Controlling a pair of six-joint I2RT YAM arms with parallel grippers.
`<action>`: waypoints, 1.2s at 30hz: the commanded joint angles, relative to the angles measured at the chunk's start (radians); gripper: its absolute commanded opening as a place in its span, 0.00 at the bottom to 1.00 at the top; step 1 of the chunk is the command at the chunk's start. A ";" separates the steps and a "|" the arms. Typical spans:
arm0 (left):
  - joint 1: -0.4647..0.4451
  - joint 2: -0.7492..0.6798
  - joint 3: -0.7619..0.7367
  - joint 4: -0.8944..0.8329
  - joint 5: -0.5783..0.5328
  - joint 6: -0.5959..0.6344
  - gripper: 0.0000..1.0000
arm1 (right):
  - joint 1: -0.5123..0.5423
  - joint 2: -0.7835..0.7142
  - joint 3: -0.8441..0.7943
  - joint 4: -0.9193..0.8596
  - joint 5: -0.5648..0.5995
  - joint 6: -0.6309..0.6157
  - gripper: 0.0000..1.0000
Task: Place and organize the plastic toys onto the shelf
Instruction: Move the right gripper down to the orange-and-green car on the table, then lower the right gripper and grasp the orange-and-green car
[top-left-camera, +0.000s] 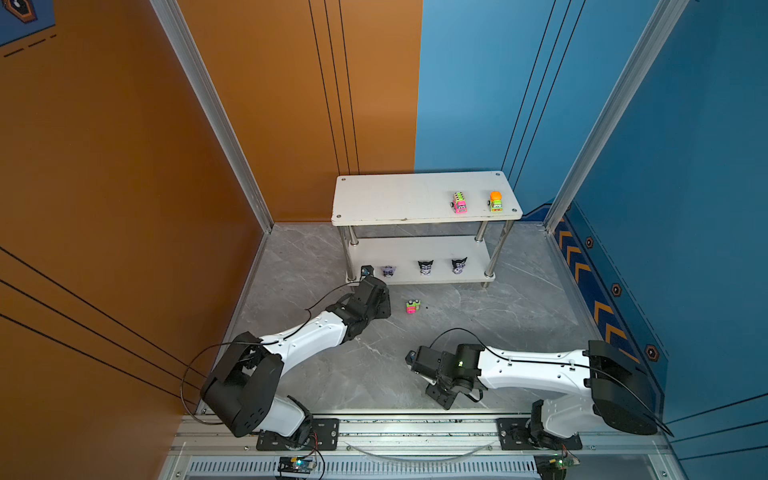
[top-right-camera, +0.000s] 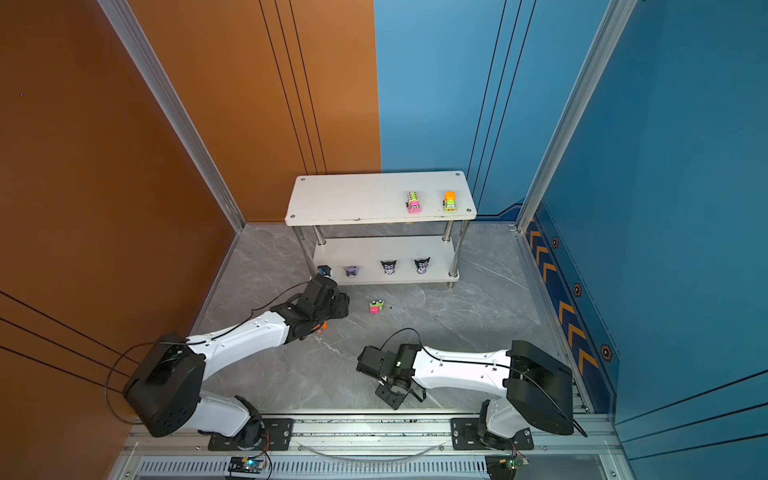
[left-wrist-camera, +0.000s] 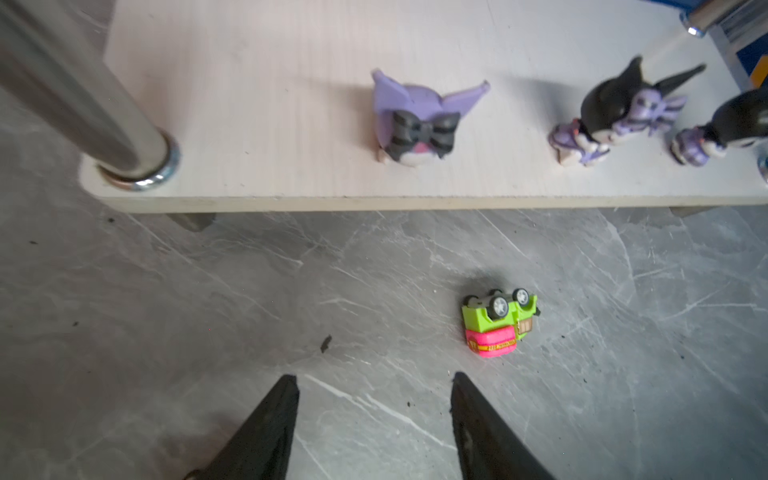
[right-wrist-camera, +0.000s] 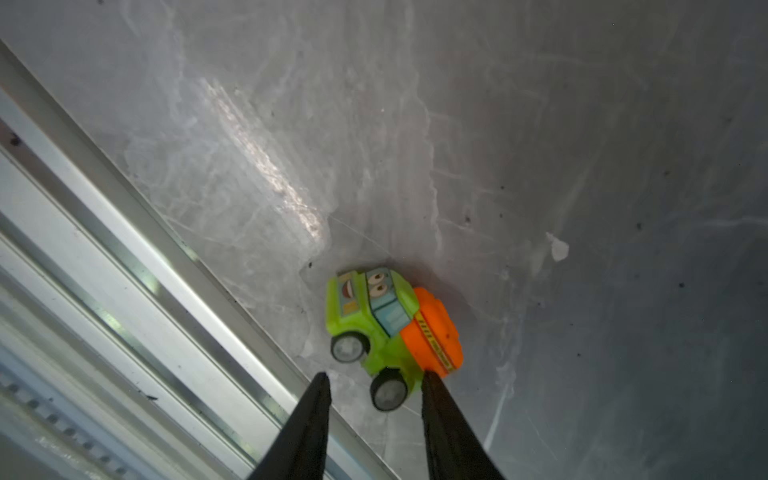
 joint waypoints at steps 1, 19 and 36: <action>0.018 -0.047 -0.020 -0.017 0.005 0.005 0.61 | -0.017 0.033 -0.004 0.034 0.037 0.023 0.40; 0.052 -0.081 -0.058 -0.016 0.015 0.007 0.62 | -0.257 0.137 0.151 0.197 0.307 0.018 0.47; 0.067 -0.108 -0.055 -0.031 0.011 0.005 0.62 | -0.322 0.136 0.103 0.371 -0.085 0.164 0.00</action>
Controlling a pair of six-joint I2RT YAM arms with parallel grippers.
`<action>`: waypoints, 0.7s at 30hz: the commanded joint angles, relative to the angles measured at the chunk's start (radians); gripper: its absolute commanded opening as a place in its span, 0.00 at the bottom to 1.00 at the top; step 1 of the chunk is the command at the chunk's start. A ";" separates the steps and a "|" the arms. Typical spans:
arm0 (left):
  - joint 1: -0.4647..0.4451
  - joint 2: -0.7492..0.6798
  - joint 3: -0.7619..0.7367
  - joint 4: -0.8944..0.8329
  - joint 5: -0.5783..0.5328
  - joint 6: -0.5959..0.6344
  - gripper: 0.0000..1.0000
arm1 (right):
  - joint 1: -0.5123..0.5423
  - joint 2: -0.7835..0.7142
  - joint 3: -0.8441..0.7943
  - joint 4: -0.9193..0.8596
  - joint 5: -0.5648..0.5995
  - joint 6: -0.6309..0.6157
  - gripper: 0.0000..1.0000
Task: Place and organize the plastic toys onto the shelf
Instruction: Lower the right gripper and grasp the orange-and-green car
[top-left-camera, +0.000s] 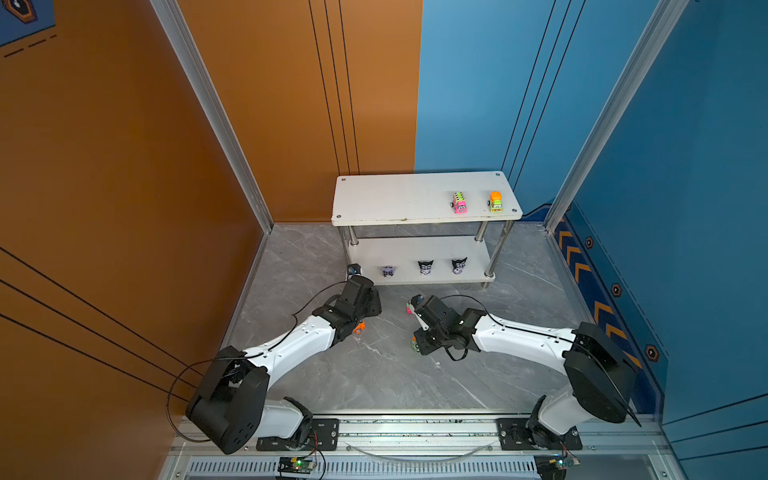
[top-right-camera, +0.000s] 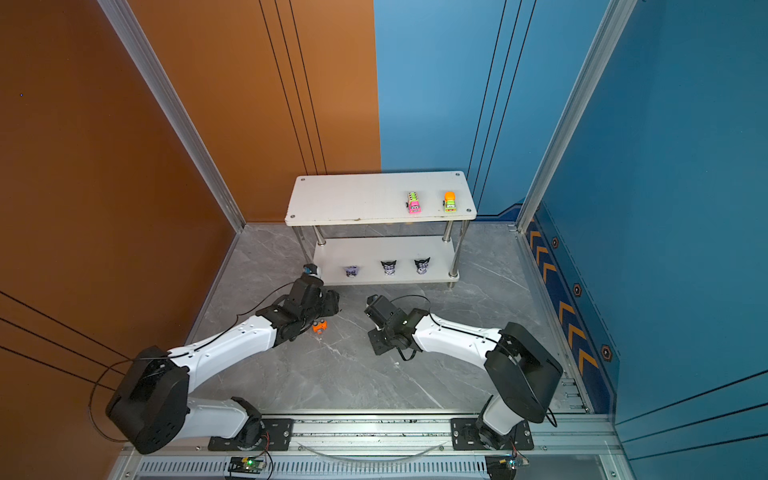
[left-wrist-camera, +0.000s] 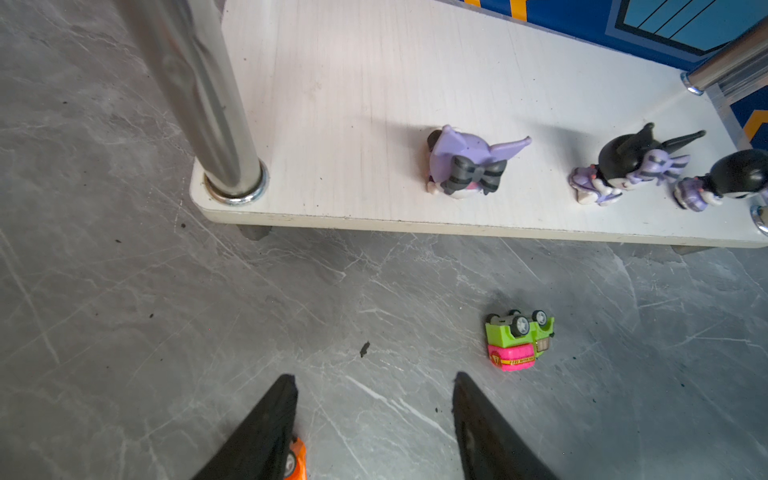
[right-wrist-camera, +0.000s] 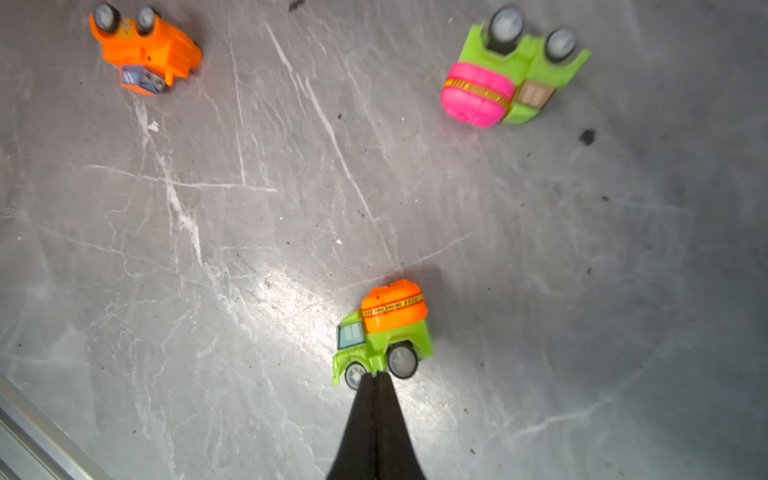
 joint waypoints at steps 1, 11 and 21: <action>0.010 -0.037 -0.014 -0.029 0.004 0.007 0.62 | 0.002 0.014 0.008 0.041 -0.048 0.032 0.00; 0.010 -0.032 -0.015 -0.028 0.007 0.004 0.62 | -0.011 0.027 -0.039 0.090 -0.061 0.048 0.00; 0.010 -0.024 -0.011 -0.027 0.013 0.000 0.62 | -0.019 -0.034 -0.114 0.109 -0.053 0.079 0.00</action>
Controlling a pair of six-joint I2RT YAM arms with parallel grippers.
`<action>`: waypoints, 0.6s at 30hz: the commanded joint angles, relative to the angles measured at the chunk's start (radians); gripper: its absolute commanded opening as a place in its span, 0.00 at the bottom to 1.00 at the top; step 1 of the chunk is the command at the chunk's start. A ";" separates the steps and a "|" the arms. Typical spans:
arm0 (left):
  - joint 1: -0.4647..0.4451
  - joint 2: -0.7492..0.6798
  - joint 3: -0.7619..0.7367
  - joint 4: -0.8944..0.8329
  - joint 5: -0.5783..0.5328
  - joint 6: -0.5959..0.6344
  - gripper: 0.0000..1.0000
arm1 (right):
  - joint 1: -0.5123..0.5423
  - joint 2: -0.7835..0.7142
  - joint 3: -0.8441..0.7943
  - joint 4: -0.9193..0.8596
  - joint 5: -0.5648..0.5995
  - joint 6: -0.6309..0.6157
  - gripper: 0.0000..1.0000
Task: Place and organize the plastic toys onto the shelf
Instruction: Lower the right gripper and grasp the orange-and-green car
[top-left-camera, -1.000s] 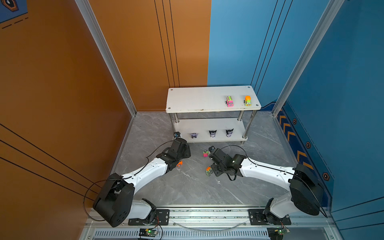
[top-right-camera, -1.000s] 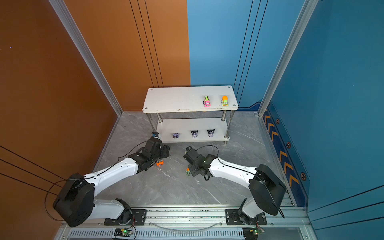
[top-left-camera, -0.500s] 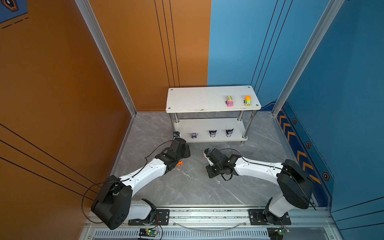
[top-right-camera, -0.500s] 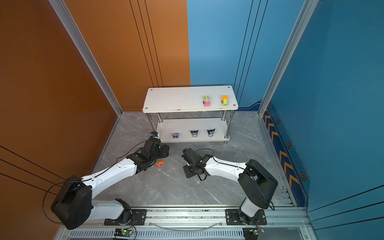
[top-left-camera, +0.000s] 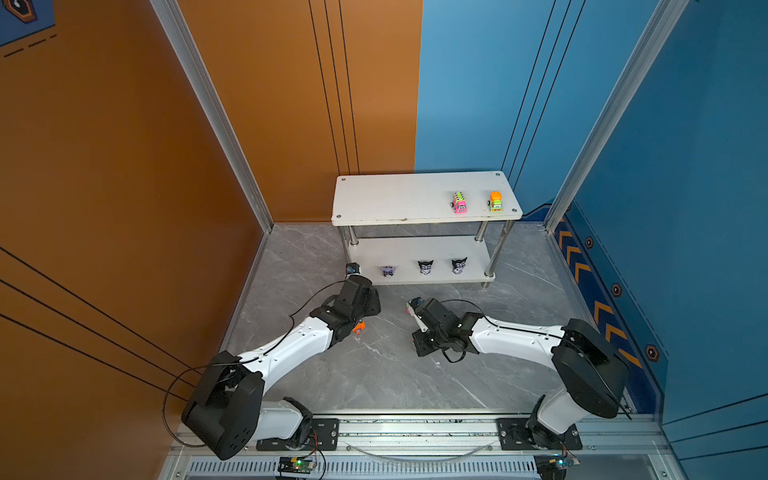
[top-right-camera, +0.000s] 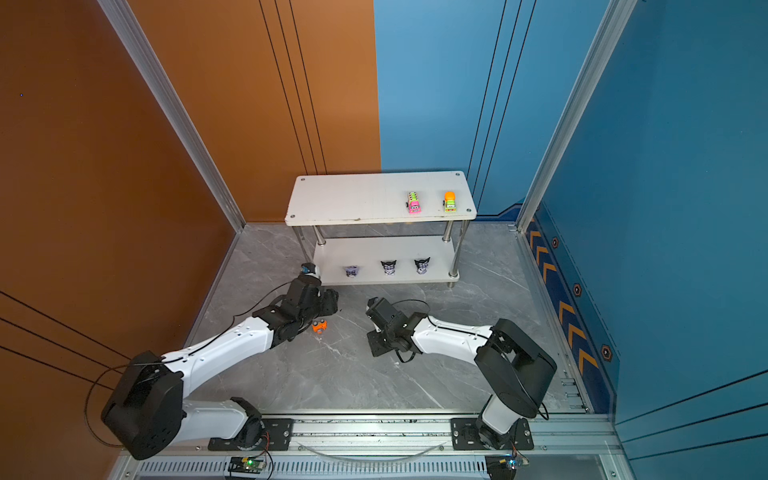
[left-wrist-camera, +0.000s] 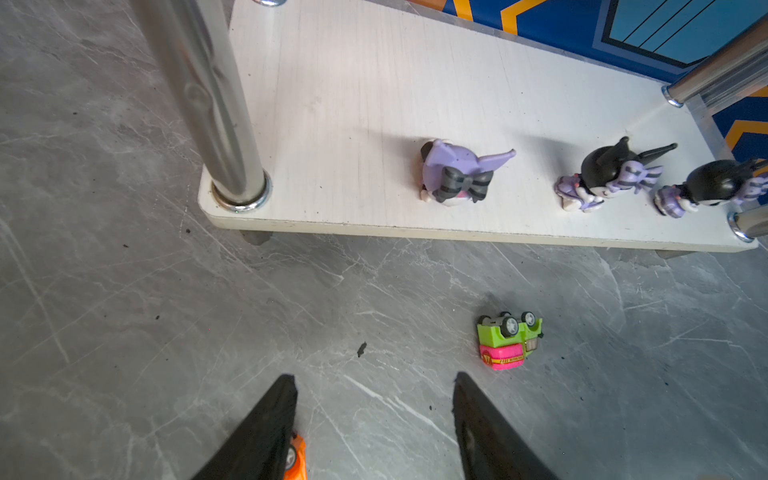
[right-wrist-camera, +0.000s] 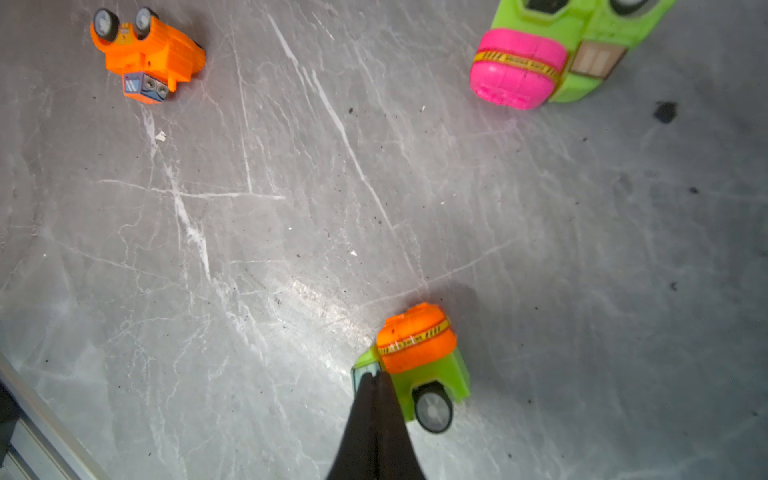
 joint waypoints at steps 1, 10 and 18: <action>0.010 0.001 -0.012 -0.021 0.013 0.001 0.62 | -0.006 -0.050 -0.054 -0.020 0.000 0.026 0.00; 0.009 -0.001 -0.012 -0.026 0.008 -0.004 0.62 | -0.023 -0.161 -0.215 0.048 -0.008 0.075 0.00; -0.007 0.004 -0.002 -0.025 0.009 -0.006 0.62 | -0.106 -0.217 -0.322 0.125 -0.075 0.146 0.00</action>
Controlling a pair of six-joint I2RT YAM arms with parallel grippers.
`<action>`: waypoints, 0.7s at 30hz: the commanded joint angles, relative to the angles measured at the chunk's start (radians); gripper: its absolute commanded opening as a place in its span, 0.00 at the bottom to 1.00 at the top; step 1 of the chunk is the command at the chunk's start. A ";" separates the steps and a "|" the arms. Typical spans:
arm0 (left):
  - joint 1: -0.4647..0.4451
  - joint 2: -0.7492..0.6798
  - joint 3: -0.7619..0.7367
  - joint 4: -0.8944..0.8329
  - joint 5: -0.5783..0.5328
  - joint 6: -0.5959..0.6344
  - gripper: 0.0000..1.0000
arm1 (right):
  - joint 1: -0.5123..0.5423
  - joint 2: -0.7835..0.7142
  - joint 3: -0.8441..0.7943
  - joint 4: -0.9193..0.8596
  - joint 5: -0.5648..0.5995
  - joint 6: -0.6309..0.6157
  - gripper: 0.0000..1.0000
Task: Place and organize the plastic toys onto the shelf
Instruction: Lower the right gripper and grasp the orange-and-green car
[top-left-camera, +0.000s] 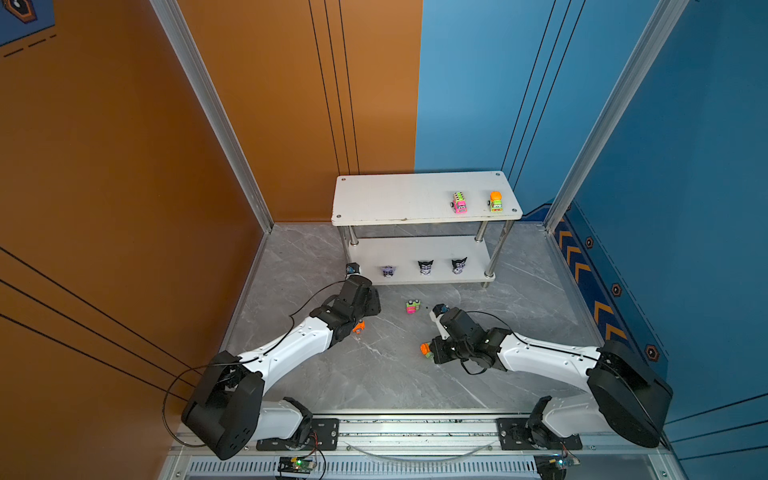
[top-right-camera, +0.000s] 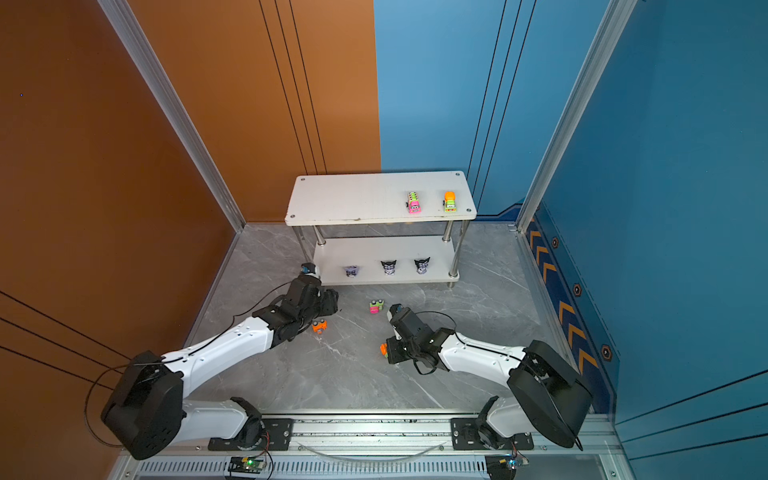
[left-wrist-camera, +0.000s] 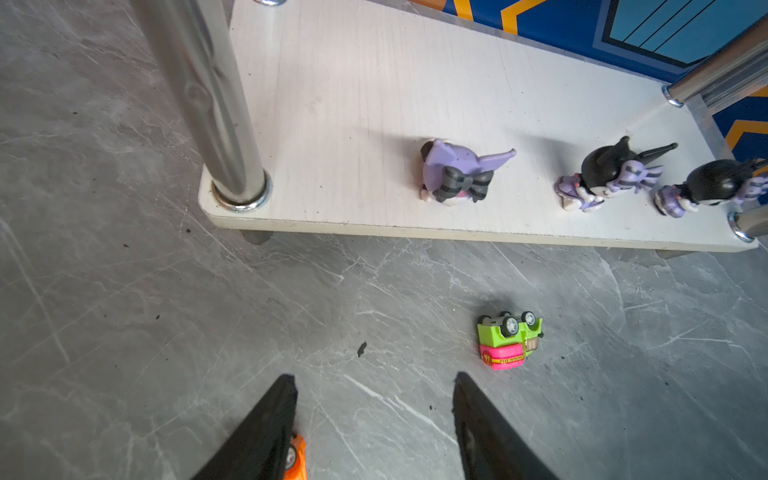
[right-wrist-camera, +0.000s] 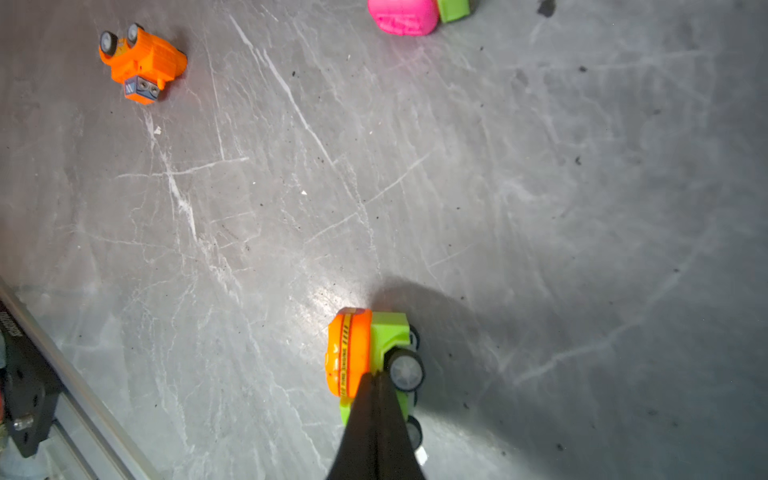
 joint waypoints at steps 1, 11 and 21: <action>-0.008 0.005 -0.001 -0.027 0.007 -0.006 0.62 | -0.045 0.000 -0.058 -0.020 -0.016 0.055 0.00; -0.018 -0.012 -0.001 -0.042 -0.010 -0.007 0.62 | -0.103 -0.019 -0.086 -0.092 0.043 0.089 0.00; -0.023 0.008 0.017 -0.044 -0.010 -0.001 0.62 | 0.065 -0.137 0.059 -0.349 0.344 0.036 0.17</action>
